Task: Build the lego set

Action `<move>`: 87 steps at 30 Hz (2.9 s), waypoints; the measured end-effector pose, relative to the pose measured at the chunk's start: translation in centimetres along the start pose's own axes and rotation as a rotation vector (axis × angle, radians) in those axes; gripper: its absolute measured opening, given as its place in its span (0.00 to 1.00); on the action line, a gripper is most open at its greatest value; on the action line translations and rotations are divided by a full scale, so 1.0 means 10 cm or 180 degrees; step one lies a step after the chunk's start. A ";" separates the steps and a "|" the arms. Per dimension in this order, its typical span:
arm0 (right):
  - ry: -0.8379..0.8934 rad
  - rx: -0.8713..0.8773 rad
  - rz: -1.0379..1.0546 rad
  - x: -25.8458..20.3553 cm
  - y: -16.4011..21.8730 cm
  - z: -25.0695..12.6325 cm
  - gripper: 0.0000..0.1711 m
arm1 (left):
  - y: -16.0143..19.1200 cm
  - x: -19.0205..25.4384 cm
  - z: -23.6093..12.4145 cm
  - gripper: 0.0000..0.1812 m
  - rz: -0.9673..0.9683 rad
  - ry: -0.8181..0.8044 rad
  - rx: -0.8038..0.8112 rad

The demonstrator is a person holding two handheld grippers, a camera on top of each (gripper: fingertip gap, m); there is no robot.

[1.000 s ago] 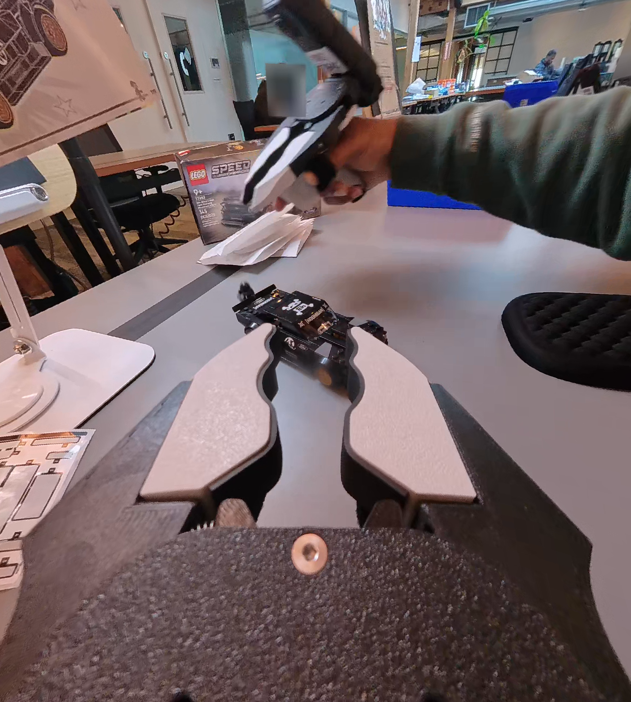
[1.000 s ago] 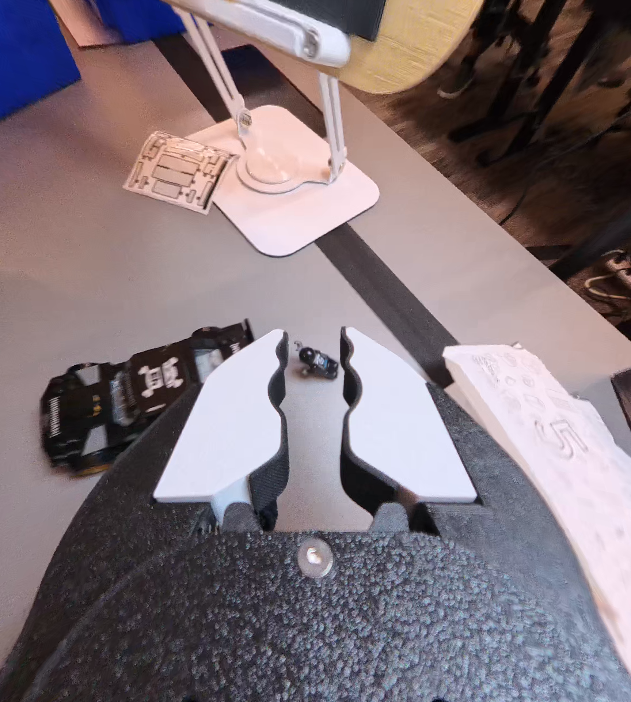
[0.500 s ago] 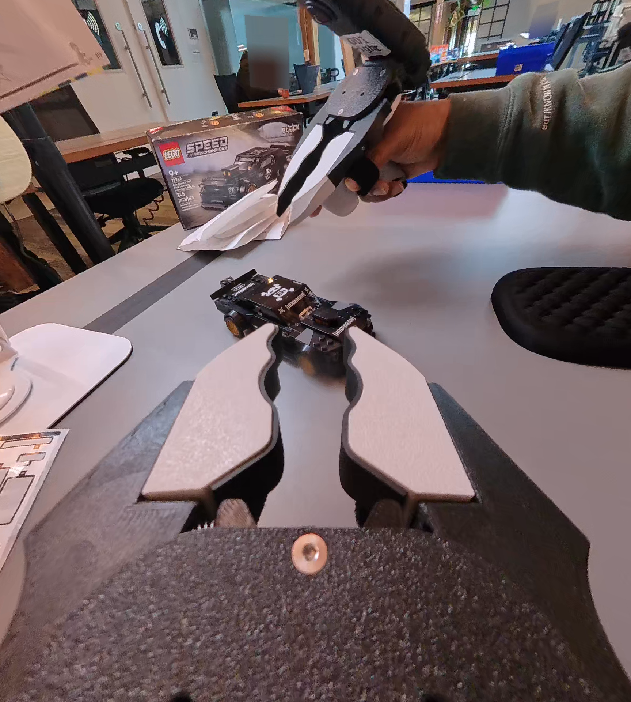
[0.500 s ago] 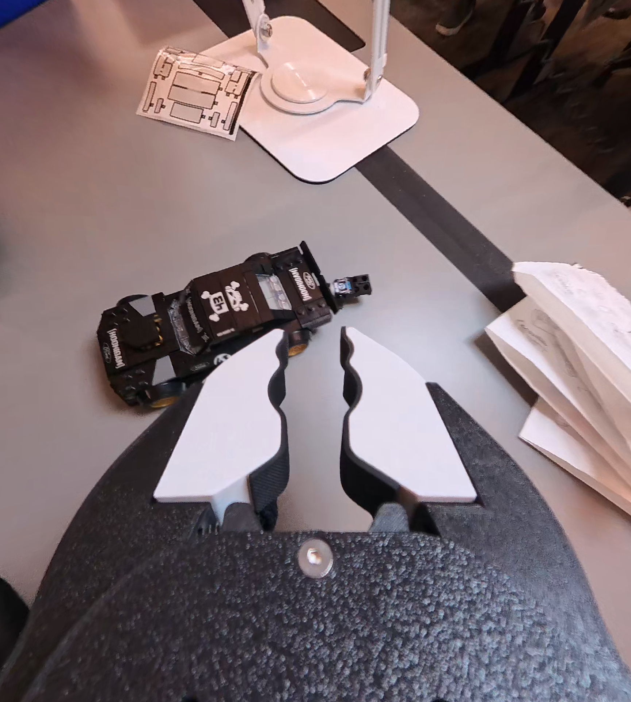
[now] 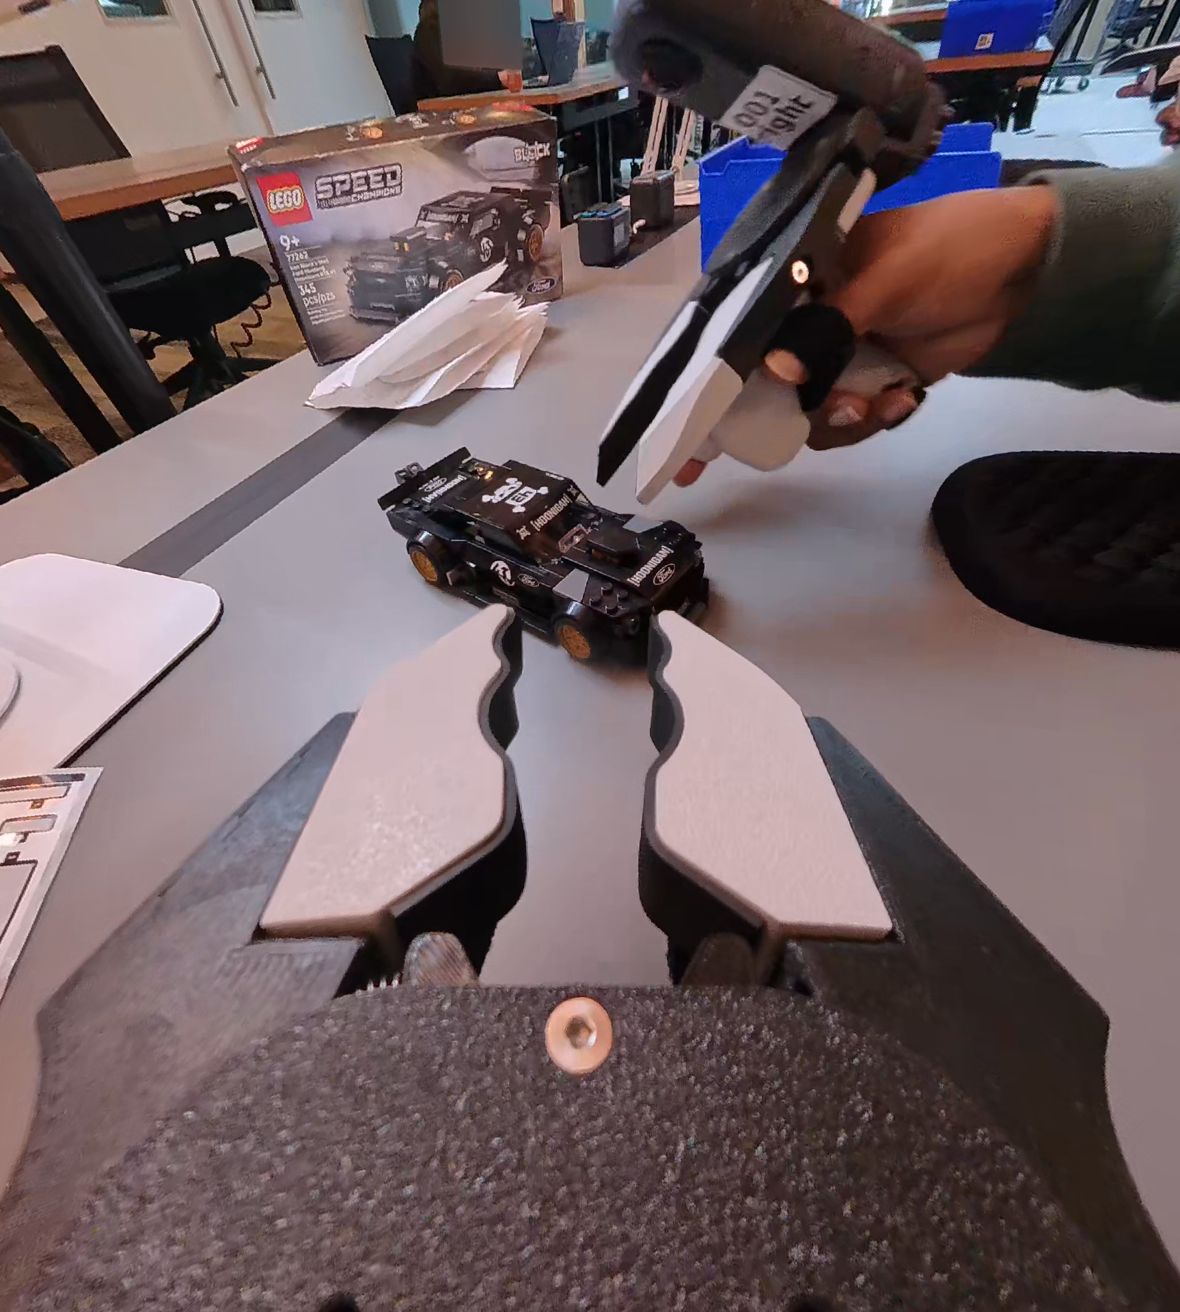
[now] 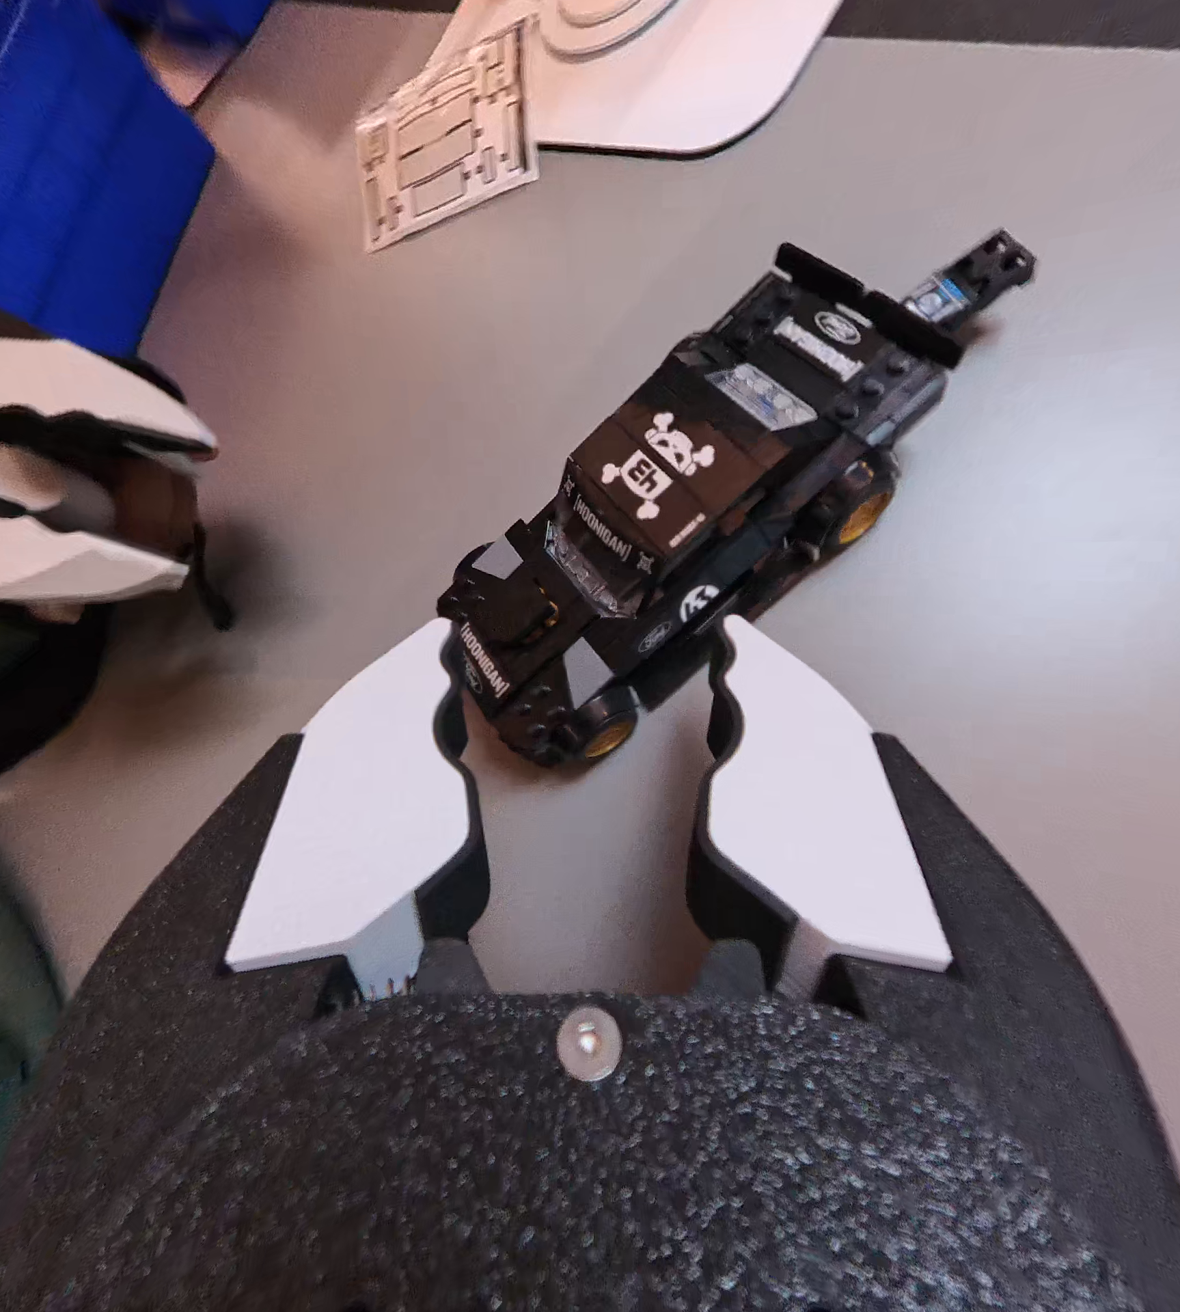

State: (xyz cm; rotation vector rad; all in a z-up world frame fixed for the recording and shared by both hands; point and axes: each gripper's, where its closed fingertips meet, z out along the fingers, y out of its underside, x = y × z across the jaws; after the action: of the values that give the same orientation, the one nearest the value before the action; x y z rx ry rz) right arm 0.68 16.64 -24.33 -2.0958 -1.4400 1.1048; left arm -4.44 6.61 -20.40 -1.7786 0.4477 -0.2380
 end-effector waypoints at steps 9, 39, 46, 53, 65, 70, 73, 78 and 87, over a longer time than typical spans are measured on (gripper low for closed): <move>0.1311 0.0391 0.0177 0.03 -0.14 0.14 0.41 | 0.05 -0.06 -0.07 0.18 0.0009 -0.0091 -0.0234; 0.2073 -0.0991 0.0622 0.29 -0.05 0.45 0.46 | 0.31 -0.06 0.04 0.23 0.0071 -0.0062 -0.0812; 0.1890 -0.1067 0.0527 0.26 0.00 0.40 0.45 | 0.30 -0.06 0.03 0.23 0.0101 -0.0078 -0.0809; 0.1405 -0.1257 0.0414 0.14 0.10 0.29 0.44 | 0.39 -0.04 0.05 0.23 0.0168 -0.0041 -0.0954; 0.0023 -0.1040 0.0598 -0.14 0.18 0.08 0.44 | 0.52 0.09 0.06 0.22 0.0371 0.0072 -0.1233; -0.0366 -0.0990 0.0521 -0.24 0.22 0.07 0.44 | 0.54 0.17 0.05 0.22 0.0495 0.0109 -0.1326; -0.0545 -0.0978 0.0490 -0.29 0.24 0.08 0.44 | 0.54 0.22 0.05 0.21 0.0491 0.0149 -0.1373; -0.0800 -0.0948 0.0385 -0.40 0.26 0.12 0.43 | 0.57 0.27 0.04 0.21 0.0467 0.0192 -0.1453; -0.1106 -0.0983 0.0183 -0.59 0.28 0.20 0.43 | 0.63 0.34 0.04 0.21 0.0441 0.0269 -0.1554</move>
State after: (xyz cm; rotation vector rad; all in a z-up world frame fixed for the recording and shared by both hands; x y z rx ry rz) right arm -0.18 9.86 -25.14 -2.2422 -1.8211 1.4004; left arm -2.32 4.28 -26.88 -2.2062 0.7337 -0.1103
